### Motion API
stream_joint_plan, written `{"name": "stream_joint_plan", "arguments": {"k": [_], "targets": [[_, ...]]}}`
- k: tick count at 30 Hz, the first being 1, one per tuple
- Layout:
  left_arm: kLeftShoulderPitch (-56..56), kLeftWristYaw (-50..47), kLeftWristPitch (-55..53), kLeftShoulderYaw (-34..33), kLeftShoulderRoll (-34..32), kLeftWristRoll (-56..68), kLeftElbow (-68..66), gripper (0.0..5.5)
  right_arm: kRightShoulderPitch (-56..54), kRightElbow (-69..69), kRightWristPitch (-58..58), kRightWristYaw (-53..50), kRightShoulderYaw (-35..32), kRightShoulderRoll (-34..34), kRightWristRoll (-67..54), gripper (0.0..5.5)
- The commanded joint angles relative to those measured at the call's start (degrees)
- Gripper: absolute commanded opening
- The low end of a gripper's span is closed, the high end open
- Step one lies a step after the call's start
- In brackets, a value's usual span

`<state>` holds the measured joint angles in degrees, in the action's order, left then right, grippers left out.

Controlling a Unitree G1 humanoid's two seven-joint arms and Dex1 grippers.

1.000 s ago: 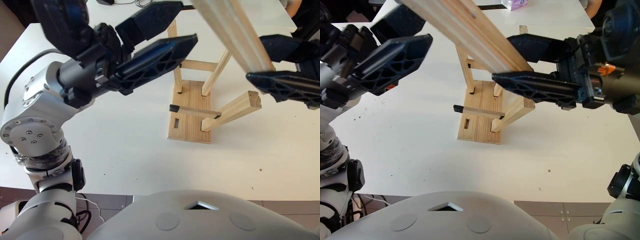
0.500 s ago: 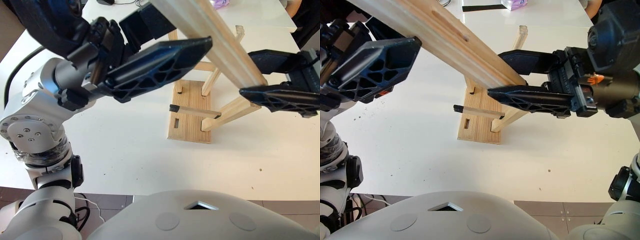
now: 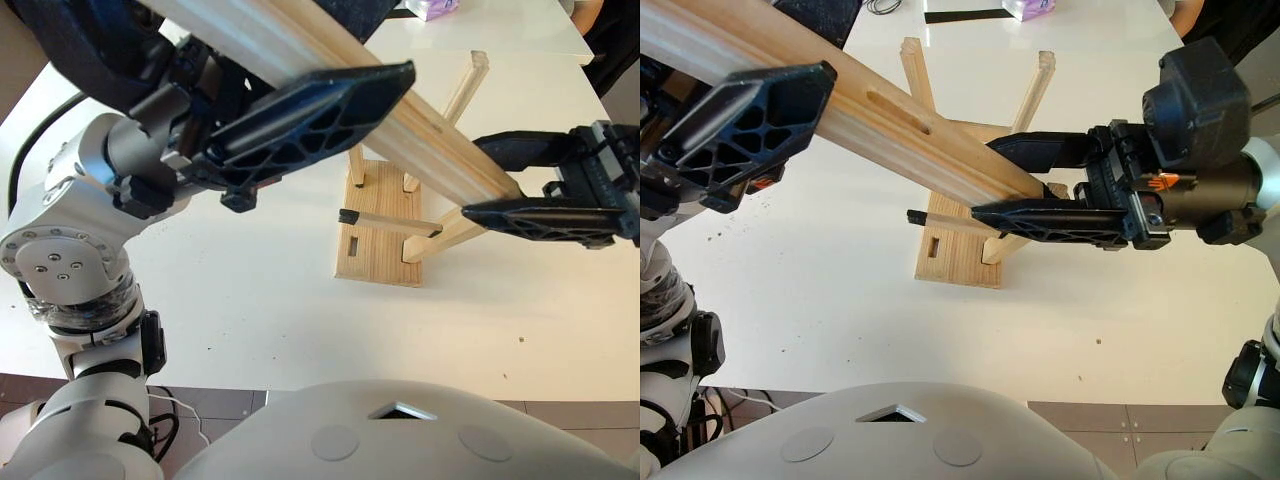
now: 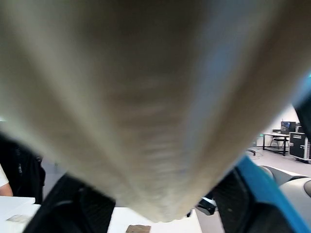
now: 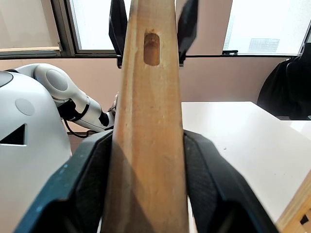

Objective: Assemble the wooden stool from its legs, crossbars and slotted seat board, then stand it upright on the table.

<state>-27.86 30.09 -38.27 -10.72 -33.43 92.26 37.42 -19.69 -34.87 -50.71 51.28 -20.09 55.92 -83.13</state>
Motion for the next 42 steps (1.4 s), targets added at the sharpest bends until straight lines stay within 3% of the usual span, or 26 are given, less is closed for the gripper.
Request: {"name": "stream_joint_plan", "arguments": {"k": [1,12,13,19,28,37,42], "targets": [[0.8,1.5,-0.4,0.6,-1.0,-0.2,1.1,2.08,0.0,-0.4,0.9,0.1,0.4,0.1,0.8,2.11],[2.1,3.8,0.0,0.3,-1.6,-1.5,-0.5,2.08,-0.7,-0.6,1.7,-1.2,1.1,-0.1,2.2,2.11],[1.9,3.9,0.1,0.3,-1.6,-1.4,-0.7,2.08,-0.4,-0.6,1.9,-1.3,1.1,-0.2,3.0,2.47],[1.2,4.7,0.0,-1.2,-2.8,-0.5,-1.7,2.07,1.7,0.0,2.7,0.2,0.2,0.5,5.0,3.05],[-4.6,8.5,-1.2,-10.4,-12.6,-0.2,-11.2,2.07,-2.8,11.3,4.1,-5.4,-4.3,-0.7,4.3,3.05],[-0.5,26.9,-1.5,-11.5,-25.8,-21.6,-20.6,2.07,4.9,19.9,7.1,-3.2,-7.9,-1.2,16.1,3.05],[10.3,34.2,7.6,-8.9,-25.9,-38.4,-19.8,2.07,10.6,17.7,7.9,-1.7,-10.0,-2.0,19.5,3.05]]}}
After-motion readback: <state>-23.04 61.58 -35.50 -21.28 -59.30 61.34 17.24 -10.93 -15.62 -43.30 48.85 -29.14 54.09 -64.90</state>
